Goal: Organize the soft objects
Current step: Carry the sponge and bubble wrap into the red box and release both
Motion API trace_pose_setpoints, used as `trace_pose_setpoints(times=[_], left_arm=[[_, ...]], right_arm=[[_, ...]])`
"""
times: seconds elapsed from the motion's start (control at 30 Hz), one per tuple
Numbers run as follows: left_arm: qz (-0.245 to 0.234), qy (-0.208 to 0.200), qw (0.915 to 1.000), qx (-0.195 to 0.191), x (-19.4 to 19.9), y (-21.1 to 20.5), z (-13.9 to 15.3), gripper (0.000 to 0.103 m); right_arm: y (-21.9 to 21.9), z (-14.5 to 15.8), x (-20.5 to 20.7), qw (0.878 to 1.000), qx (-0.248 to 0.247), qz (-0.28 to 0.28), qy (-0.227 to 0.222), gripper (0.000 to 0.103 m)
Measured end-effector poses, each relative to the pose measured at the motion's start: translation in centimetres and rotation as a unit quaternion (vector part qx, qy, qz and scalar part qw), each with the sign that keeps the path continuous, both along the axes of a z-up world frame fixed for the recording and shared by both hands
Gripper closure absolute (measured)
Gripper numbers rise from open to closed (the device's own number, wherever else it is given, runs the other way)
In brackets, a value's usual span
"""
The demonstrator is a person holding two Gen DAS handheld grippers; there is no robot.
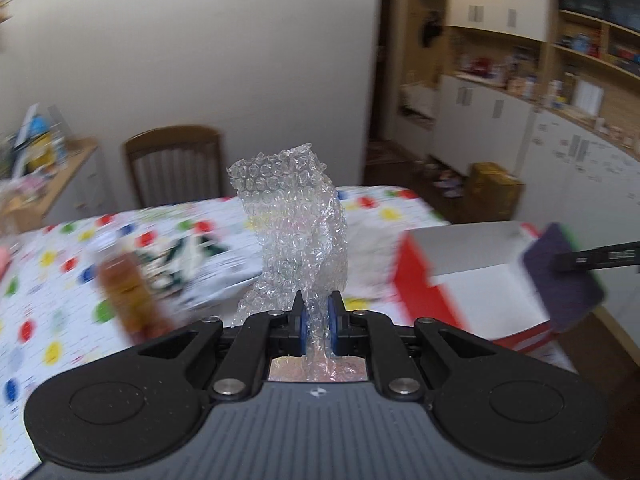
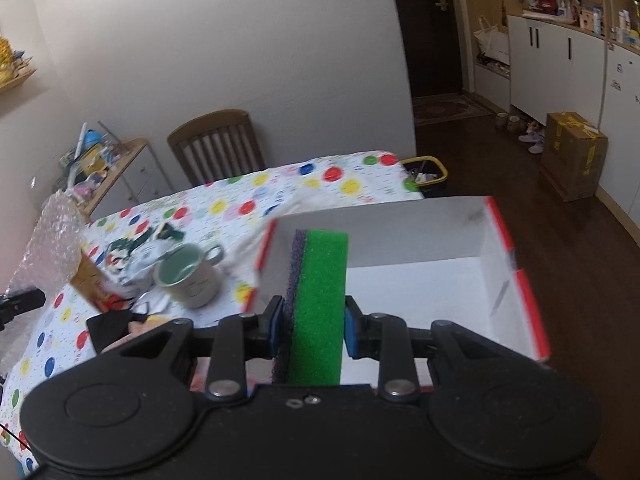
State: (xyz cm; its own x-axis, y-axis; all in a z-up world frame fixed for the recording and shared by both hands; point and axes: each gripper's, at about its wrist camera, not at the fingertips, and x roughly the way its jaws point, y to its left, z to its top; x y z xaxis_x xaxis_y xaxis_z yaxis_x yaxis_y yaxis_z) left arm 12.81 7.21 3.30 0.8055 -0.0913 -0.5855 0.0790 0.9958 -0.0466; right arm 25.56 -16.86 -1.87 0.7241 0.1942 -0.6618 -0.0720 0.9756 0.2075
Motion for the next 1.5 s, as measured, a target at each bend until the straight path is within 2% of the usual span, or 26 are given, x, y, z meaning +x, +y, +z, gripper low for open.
trace_pose_setpoints(times=[0.17, 0.37, 0.67, 0.87, 1.07, 1.23, 1.33, 1.5], left_arm=[[-0.054, 0.003, 0.9985, -0.004, 2.9, -6.9, 0.6, 0.093], [-0.098, 0.033, 0.9947, -0.001, 6.4, -13.9, -1.0, 0.093], [-0.129, 0.081, 0.9883, 0.006, 11.3, -20.8, -3.5, 0.093], [-0.129, 0.139, 0.9818, -0.01, 14.8, -23.0, -6.4, 0.093], [-0.12, 0.18, 0.9764, 0.0, 18.1, -25.1, -9.2, 0.093], [-0.112, 0.198, 0.9738, 0.015, 20.0, -26.1, -11.2, 0.093], [-0.116, 0.225, 0.9674, 0.002, 21.1, -26.3, -12.5, 0.093], [-0.117, 0.239, 0.9638, 0.019, 21.6, -26.9, -13.9, 0.093]], right_arm=[[-4.4, -0.4, 1.2, 1.0, 0.002, -0.012, 0.006, 0.074], [-7.8, -1.3, 2.5, 1.0, -0.004, -0.025, 0.015, 0.074], [-10.4, -2.6, 4.0, 0.999, -0.012, -0.028, 0.022, 0.074], [-11.0, -3.9, 5.3, 0.999, -0.019, -0.02, 0.035, 0.074], [-11.2, -5.6, 6.6, 0.998, -0.027, -0.014, 0.054, 0.074], [-10.9, -6.9, 7.8, 0.997, -0.039, -0.005, 0.067, 0.074], [-10.4, -7.6, 8.1, 0.996, -0.048, 0.006, 0.071, 0.074], [-9.7, -8.1, 8.4, 0.995, -0.06, 0.023, 0.076, 0.073]])
